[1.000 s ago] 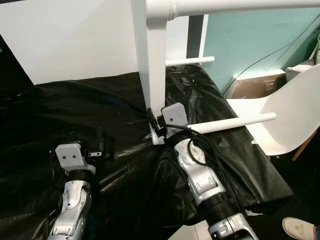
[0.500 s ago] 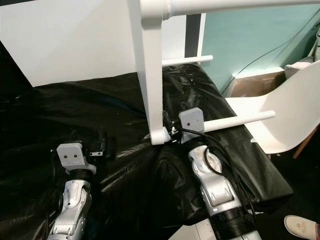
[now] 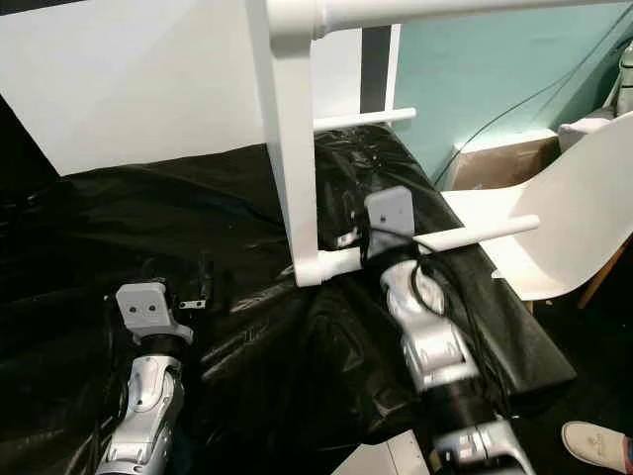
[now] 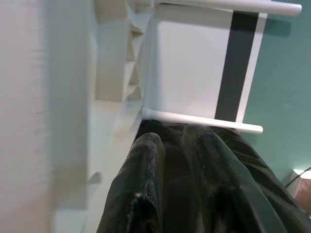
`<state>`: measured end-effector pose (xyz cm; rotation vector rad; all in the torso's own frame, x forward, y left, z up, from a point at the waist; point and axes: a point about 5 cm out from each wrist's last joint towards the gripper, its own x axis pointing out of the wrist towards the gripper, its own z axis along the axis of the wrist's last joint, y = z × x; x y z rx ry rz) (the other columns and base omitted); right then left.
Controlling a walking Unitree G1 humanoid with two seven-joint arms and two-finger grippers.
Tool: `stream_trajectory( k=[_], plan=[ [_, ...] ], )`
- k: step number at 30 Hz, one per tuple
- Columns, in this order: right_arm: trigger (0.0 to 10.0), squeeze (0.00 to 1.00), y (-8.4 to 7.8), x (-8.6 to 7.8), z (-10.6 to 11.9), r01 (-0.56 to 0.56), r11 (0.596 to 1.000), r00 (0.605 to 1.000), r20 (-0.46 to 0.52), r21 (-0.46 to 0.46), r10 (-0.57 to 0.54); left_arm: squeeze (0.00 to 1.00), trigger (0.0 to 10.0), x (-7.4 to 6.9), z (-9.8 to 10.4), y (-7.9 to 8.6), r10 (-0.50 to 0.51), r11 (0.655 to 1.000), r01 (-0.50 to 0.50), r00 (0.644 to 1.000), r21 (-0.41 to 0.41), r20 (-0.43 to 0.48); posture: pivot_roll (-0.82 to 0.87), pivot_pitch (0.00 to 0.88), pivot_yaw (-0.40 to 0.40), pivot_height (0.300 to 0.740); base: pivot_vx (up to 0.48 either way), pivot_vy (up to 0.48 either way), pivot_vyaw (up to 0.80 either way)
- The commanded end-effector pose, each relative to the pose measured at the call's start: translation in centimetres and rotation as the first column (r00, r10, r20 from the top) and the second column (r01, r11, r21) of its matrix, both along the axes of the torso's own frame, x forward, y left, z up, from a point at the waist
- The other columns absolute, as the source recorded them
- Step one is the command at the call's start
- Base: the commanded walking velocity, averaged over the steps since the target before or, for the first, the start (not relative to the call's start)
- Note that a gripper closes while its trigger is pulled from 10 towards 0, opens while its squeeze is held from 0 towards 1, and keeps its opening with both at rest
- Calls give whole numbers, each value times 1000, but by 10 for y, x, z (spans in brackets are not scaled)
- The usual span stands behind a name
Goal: Building children table
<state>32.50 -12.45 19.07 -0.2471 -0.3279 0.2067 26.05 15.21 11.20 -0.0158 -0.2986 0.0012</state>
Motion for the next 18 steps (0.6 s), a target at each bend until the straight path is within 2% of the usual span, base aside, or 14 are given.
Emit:
stream_trajectory(
  k=[1, 7, 8, 11, 12, 13, 14, 16, 18],
  plan=[
    [10000, 0, 2, 5, -6, -11, 1000, 999, -31, 6, 11, 0, 10000, -1, -5, 0, -27, 999, 27, 999, 23, -18, -42, 0, 80, 740, 0, 0, 0],
    [10000, 0, 7, 22, -4, -32, 999, 999, -41, 3, 32, 0, 10000, -3, -7, 3, -16, 999, 17, 1000, 28, -21, -24, 0, 78, 740, 0, 0, 0],
    [10000, 0, 9, 30, 0, -41, 999, 999, -34, -2, 41, 0, 10000, -5, -7, 3, -12, 999, 13, 1000, 30, -23, -16, 0, 77, 740, 0, 0, 0],
    [10000, 0, 10, 34, 2, -49, 999, 998, -31, -5, 49, 0, 10000, -5, -8, 3, -11, 999, 12, 1000, 30, -25, -16, 0, 77, 740, 0, 0, 0],
    [10000, 0, 13, 40, 2, -94, 996, 994, -50, -8, 93, 0, 10000, -6, -9, 4, -10, 999, 10, 1000, 31, -27, -8, 0, 78, 740, 0, 0, 0],
    [10000, 0, 13, 40, 2, -94, 996, 994, -50, -8, 93, 0, 10000, -6, -9, 4, -10, 999, 10, 1000, 31, -27, -8, 0, 78, 740, 0, 0, 0],
    [10000, 0, 17, 48, 4, -160, 987, 985, -70, -18, 159, 0, 10000, -7, -10, 4, -8, 999, 9, 999, 34, -31, -2, 0, 76, 740, 0, 0, 0],
    [10000, 0, 19, 51, 5, -189, 982, 979, -80, -24, 187, 0, 10000, -8, -10, 4, -7, 999, 9, 999, 35, -31, 6, 0, 72, 740, 0, 0, 0],
    [10000, 0, 25, 56, 6, -263, 964, 959, -119, -35, 258, 0, 10000, -9, -10, 6, 4, 999, -3, 999, 38, -32, 16, 0, 66, 740, 0, 0, 0]
  ],
)
